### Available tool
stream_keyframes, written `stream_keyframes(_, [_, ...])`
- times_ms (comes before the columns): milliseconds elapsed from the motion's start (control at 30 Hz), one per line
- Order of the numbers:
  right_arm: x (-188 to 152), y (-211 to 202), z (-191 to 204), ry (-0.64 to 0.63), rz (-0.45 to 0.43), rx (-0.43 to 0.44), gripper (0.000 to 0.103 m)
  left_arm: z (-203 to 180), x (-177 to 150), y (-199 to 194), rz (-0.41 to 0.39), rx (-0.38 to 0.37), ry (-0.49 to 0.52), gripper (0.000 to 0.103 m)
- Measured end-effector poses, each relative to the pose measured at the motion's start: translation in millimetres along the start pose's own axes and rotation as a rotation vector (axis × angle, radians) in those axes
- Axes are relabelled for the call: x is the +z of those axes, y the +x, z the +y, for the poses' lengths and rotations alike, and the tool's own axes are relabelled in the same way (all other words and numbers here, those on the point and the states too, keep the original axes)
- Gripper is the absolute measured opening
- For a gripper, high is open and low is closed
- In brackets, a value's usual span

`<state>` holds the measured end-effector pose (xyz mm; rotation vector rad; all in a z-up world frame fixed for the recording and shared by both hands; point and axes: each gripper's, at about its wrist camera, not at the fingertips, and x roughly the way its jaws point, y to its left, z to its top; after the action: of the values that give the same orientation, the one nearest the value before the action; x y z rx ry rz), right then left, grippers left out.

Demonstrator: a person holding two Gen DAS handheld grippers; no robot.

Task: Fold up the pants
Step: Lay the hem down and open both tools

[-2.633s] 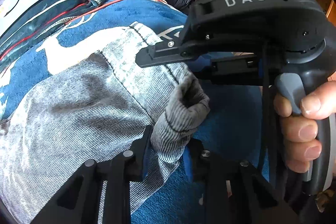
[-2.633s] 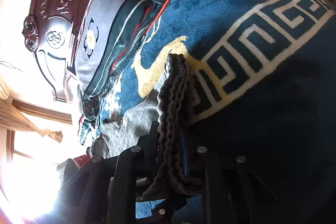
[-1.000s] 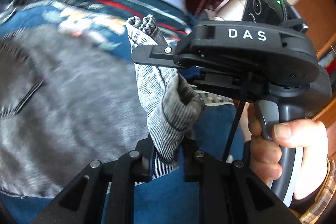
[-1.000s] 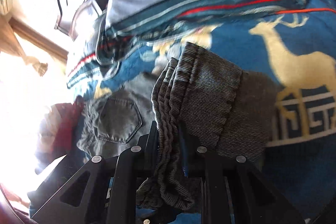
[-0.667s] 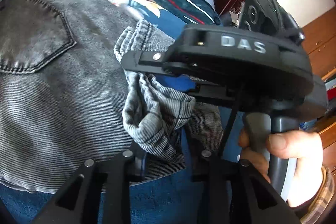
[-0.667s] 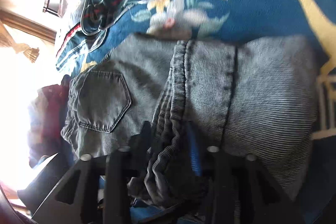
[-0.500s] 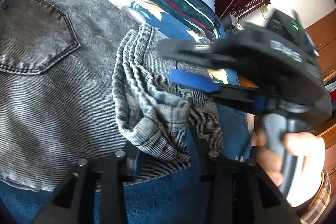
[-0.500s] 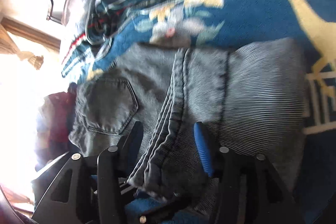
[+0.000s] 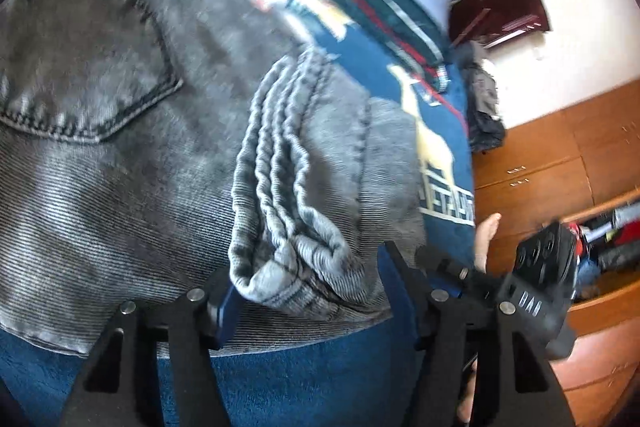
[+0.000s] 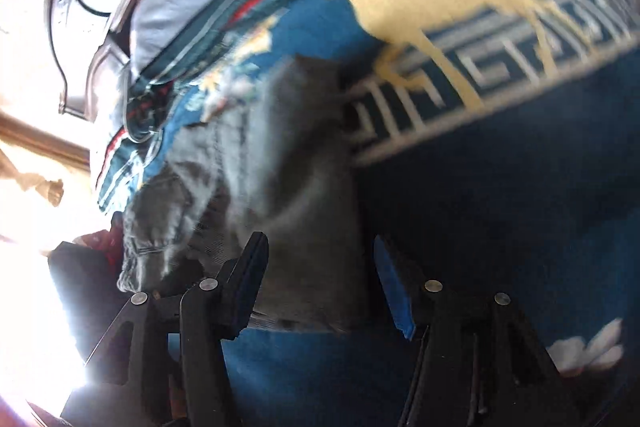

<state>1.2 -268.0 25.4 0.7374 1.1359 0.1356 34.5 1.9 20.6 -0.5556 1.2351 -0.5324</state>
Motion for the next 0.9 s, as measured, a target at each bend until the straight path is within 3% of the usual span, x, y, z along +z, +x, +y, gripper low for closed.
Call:
stream_keyframes(67, [-4.8, 4.1, -6.4, 0.017, 0.004, 0.007, 0.054, -2.1, 1.7, 1.9, -0.012, 0.037, 0.013, 0.035])
stream_keyframes(100, [-6.5, 4.9, -6.0, 0.011, -0.006, 0.006, 0.053, -3.1, 2.3, 2.4, -0.017, 0.047, 0.027, 0.029])
stream_keyframes(267, [-8.3, -1.7, 2.1, -0.007, -0.027, 0.021, 0.049, -11.2, -9.8, -27.3, -0.141, 0.026, 0.106, 0.024])
stream_keyframes(333, [-10.8, -3.3, 7.0, -0.035, -0.026, 0.016, 0.049, -12.7, -16.1, -37.9, -0.188, 0.07, 0.168, 0.024])
stream_keyframes(433, [-15.0, 8.4, 12.0, -0.067, 0.002, -0.017, 0.049, 9.9, -15.5, -20.7, -0.108, 0.123, 0.135, 0.029])
stream_keyframes(467, [-15.6, 11.9, 11.9, -0.069, 0.005, -0.028, 0.049, 21.2, -15.2, -13.7, -0.084, 0.108, 0.096, 0.03])
stream_keyframes(567, [-15.8, 12.5, 14.5, -0.08, 0.004, -0.042, 0.05, 34.3, -15.0, -13.1, -0.1, 0.06, 0.064, 0.03])
stream_keyframes(667, [-13.5, 4.8, 20.4, -0.105, -0.019, -0.06, 0.05, 25.6, -12.7, -18.9, -0.103, 0.075, 0.104, 0.036])
stream_keyframes(733, [-10.0, -2.4, 25.9, -0.125, -0.055, -0.064, 0.049, 18.5, -12.1, -30.3, -0.131, 0.099, 0.136, 0.058])
stream_keyframes(833, [-5.6, -9.4, 32.8, -0.162, -0.103, -0.065, 0.048, 10.1, -12.2, -61.1, -0.244, 0.134, 0.173, 0.071])
stream_keyframes(900, [-0.5, -9.9, 36.6, -0.181, -0.109, -0.054, 0.048, 7.5, -6.8, -80.5, -0.312, 0.14, 0.166, 0.073])
